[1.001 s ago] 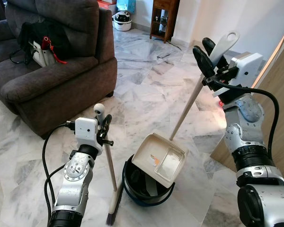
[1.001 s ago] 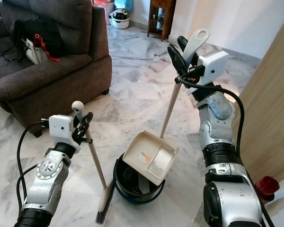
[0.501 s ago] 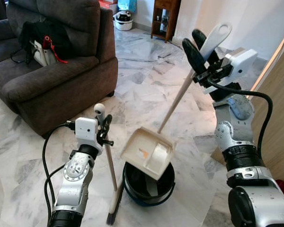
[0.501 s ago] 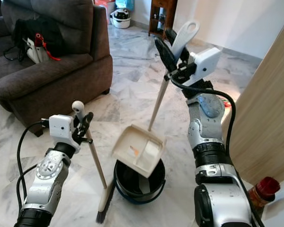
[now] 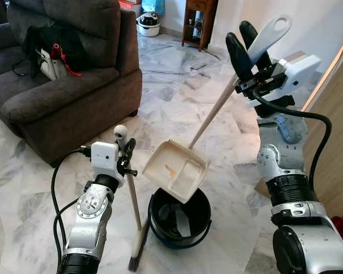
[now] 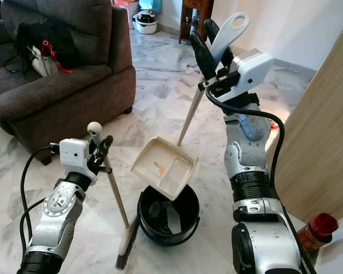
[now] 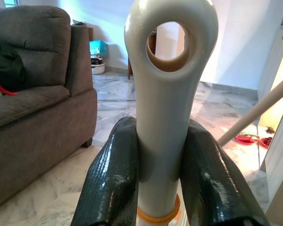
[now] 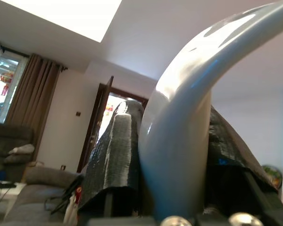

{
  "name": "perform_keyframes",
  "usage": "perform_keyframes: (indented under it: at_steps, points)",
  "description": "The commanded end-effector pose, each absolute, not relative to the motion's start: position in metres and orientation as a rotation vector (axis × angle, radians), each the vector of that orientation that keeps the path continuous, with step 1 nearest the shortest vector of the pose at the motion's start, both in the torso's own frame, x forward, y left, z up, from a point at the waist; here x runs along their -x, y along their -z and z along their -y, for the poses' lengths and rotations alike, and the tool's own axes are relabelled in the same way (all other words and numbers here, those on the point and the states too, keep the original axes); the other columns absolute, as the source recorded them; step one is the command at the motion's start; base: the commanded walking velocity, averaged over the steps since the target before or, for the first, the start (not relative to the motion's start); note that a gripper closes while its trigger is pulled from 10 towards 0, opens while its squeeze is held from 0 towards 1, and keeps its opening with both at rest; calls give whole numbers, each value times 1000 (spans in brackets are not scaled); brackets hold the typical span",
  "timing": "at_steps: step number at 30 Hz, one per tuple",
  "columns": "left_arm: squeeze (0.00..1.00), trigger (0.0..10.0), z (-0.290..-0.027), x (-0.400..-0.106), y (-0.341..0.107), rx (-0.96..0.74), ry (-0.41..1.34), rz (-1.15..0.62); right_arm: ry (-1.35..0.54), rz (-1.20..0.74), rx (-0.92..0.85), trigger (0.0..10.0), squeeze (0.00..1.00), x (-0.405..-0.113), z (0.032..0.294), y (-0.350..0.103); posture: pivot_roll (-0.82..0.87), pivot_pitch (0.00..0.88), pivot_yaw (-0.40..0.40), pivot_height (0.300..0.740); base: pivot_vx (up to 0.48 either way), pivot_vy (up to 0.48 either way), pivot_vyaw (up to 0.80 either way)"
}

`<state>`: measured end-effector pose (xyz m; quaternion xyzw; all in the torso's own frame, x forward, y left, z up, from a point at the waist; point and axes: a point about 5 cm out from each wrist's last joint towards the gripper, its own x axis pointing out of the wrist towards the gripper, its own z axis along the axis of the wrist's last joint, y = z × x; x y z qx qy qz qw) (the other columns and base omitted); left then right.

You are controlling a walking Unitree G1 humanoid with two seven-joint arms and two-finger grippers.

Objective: Sweep floor

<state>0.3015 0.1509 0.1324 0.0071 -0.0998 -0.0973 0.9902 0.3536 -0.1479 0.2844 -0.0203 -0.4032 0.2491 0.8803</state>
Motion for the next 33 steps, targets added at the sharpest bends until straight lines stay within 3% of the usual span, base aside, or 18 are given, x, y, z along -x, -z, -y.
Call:
perform_keyframes:
  at_steps: [1,33]
  points:
    - [0,10000,-148,-302,-146,-3,211,265,-512,973,79,10000,0,-345,147,-311,134,0,-34,740,0,0,0]
    - [0,10000,-148,-302,-145,-5,212,259,-507,988,115,10000,0,-343,144,-312,134,0,-37,740,0,0,0]
